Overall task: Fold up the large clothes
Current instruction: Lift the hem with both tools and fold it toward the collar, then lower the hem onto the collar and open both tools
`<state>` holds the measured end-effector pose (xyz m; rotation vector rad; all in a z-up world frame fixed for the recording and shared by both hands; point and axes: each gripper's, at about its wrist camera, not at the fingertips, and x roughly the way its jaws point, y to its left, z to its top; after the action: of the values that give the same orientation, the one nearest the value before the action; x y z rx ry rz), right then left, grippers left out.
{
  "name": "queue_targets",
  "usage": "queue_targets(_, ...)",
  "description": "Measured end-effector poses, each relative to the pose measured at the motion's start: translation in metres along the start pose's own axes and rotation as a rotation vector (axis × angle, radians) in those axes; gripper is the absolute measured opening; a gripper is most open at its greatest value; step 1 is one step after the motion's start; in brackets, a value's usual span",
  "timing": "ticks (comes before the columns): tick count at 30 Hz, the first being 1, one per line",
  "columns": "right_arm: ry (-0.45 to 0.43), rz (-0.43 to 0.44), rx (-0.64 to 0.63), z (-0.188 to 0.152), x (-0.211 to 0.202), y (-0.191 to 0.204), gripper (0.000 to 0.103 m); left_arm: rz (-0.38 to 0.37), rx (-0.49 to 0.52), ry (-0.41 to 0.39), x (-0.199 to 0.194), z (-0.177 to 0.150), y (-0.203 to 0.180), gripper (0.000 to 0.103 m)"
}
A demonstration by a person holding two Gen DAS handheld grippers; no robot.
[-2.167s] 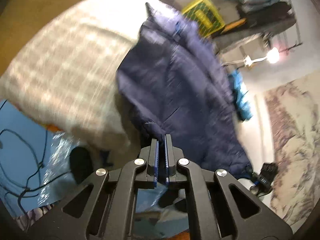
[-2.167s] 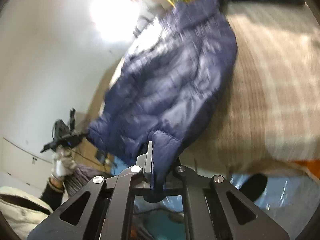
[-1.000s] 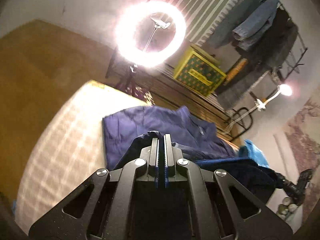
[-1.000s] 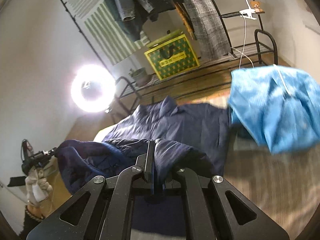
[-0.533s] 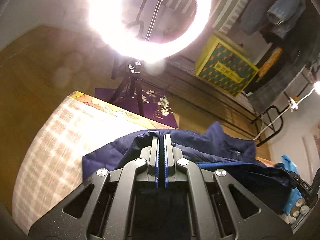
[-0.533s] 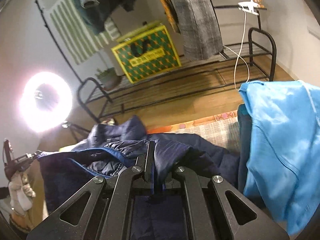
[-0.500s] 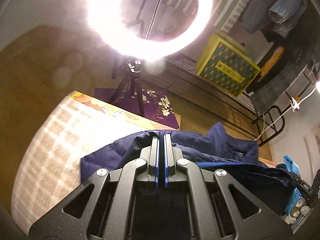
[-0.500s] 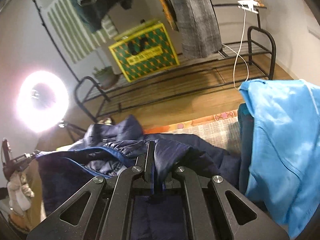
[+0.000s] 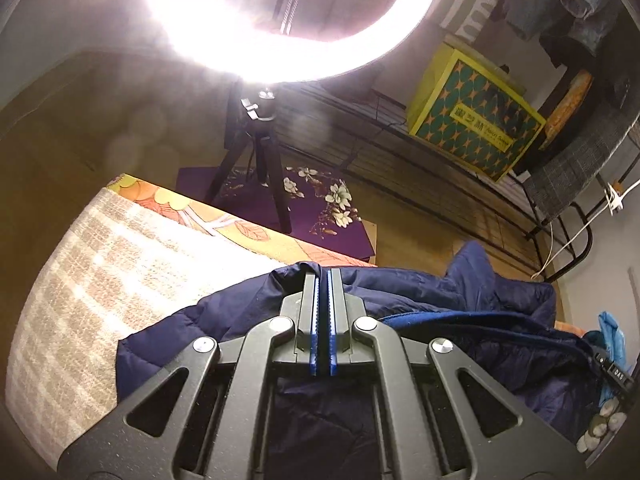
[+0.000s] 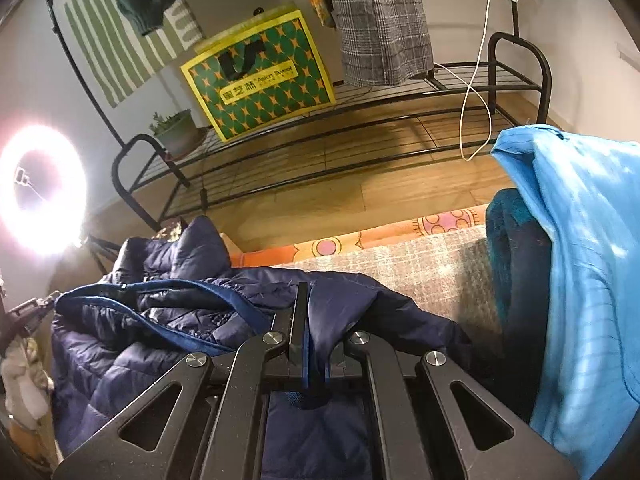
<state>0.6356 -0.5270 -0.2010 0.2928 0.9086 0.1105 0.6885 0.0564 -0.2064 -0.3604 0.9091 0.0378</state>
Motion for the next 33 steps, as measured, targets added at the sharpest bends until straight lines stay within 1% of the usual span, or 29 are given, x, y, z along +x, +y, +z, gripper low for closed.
queue_targets(5,0.013,-0.003,-0.010,0.000,0.009,0.000,0.003,-0.009,-0.001,0.010,0.005,0.001,-0.002,0.001)
queue_targets(9,0.028,0.019,0.009,0.001,0.009,-0.004,0.004,-0.017,-0.005,0.023,0.005,0.003,-0.003,0.002)
queue_targets(13,0.045,0.046,0.033,0.003,0.008,-0.006,0.007,-0.055,-0.033,0.039,0.001,0.006,0.000,0.014)
queue_targets(14,0.046,0.052,0.036,0.005,0.007,-0.006,0.008,-0.065,-0.039,0.041,0.000,0.008,0.001,0.020)
queue_targets(15,0.047,0.064,0.042,0.006,0.005,-0.006,0.011,-0.073,-0.043,0.041,-0.003,0.009,0.002,0.028)
queue_targets(16,0.049,0.077,0.047,0.007,0.003,-0.006,0.014,-0.082,-0.047,0.035,-0.006,0.011,0.003,0.034)
queue_targets(17,0.047,0.091,0.054,0.009,0.001,-0.007,0.020,-0.090,-0.053,0.026,-0.011,0.014,0.005,0.045)
queue_targets(18,0.042,0.100,0.055,0.009,-0.002,-0.007,0.027,-0.099,-0.059,0.016,-0.015,0.016,0.007,0.049)
queue_targets(19,0.030,0.112,0.056,0.011,-0.006,-0.007,0.031,-0.109,-0.065,0.009,-0.018,0.018,0.009,0.050)
queue_targets(20,0.022,0.115,0.054,0.012,-0.009,-0.007,0.040,-0.125,-0.072,0.008,-0.023,0.021,0.011,0.050)
queue_targets(21,0.006,0.109,0.049,0.014,-0.014,-0.006,0.046,-0.140,-0.075,0.006,-0.026,0.023,0.012,0.050)
queue_targets(22,-0.012,0.098,0.044,0.014,-0.020,-0.006,0.047,-0.148,-0.069,0.003,-0.030,0.024,0.014,0.050)
queue_targets(23,-0.025,0.094,0.037,0.015,-0.024,-0.006,0.047,-0.146,-0.059,0.001,-0.033,0.023,0.014,0.050)
queue_targets(25,-0.051,0.103,0.009,0.015,-0.035,-0.003,0.047,-0.147,0.009,0.004,-0.040,0.018,0.009,0.050)
queue_targets(26,-0.069,0.112,-0.019,0.013,-0.042,0.000,0.047,-0.141,0.039,0.011,-0.041,0.016,0.007,0.050)
queue_targets(27,-0.075,0.129,-0.058,0.010,-0.046,0.006,0.047,-0.133,0.095,0.025,-0.040,0.010,0.001,0.050)
queue_targets(29,-0.068,0.146,-0.141,0.004,-0.048,0.019,0.046,-0.126,0.159,0.046,-0.038,0.000,-0.008,0.050)
queue_targets(30,-0.067,0.131,-0.193,0.000,-0.046,0.028,0.046,-0.122,0.198,0.059,-0.035,-0.007,-0.014,0.050)
queue_targets(33,-0.057,0.075,-0.329,-0.012,-0.031,0.057,0.046,-0.100,0.264,0.063,-0.023,-0.017,-0.032,0.050)
